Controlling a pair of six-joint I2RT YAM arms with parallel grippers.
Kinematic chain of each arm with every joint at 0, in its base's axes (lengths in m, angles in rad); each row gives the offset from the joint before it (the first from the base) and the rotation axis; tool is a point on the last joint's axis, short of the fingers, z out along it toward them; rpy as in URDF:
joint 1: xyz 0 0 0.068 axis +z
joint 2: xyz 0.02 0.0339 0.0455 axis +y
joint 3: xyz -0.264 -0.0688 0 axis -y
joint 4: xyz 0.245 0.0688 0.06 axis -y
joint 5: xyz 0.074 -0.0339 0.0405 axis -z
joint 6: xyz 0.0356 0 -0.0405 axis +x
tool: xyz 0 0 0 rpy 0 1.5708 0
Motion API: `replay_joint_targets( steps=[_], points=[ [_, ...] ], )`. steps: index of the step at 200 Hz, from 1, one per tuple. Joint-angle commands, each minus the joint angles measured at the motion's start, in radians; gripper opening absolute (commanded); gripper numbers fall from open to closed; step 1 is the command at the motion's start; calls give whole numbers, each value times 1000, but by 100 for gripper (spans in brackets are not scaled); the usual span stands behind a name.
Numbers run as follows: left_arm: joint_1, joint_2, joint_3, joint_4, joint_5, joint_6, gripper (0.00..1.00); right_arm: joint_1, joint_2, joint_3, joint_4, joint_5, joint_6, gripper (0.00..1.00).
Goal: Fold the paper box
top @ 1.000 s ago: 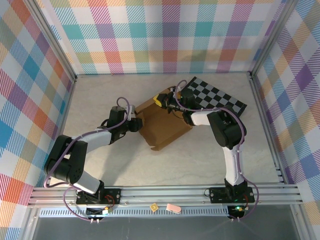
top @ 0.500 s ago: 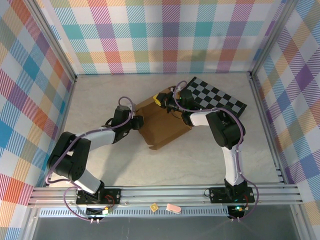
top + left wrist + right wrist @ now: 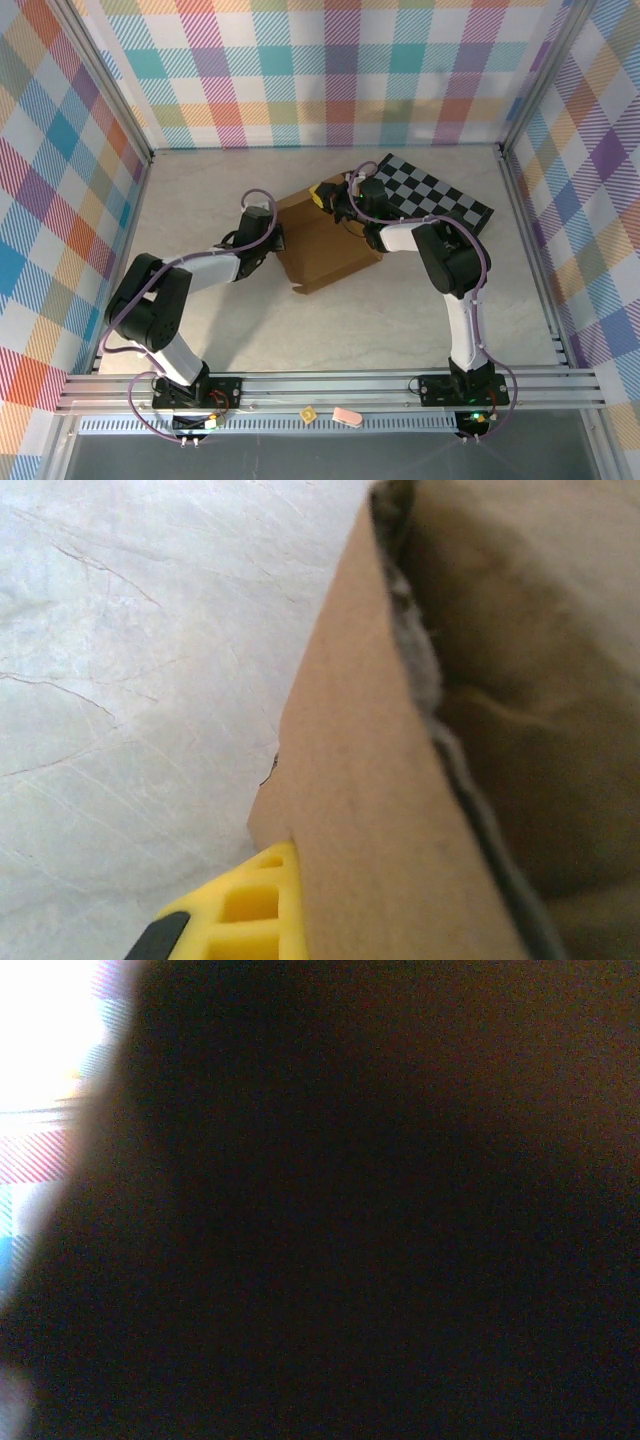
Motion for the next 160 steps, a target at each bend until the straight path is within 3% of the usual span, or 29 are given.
replay_joint_targets(
  steps=[1, 34, 58, 78, 113, 134, 160],
  points=[
    [-43, 48, 49, -2, -56, -44, 0, 63, 13, -11, -88, -113, 4, 0],
    [-57, 89, 72, -20, -99, -89, 0, 66, 7, -8, -112, -103, 5, 0],
    [-57, 111, 87, -29, -111, -101, 19, 66, 3, -14, -117, -104, 9, 0],
    [-56, 128, 107, -47, -120, -98, 21, 66, -3, -18, -122, -99, 10, 0],
    [-52, 163, 148, -79, -126, -96, 14, 65, -4, -10, -135, -96, 13, 0],
    [-53, 180, 175, -121, -137, -105, 0, 66, -8, -5, -151, -90, 11, 0],
    [-52, 172, 192, -211, -210, -133, 0, 65, -24, 1, -188, -73, 1, 0]
  ],
)
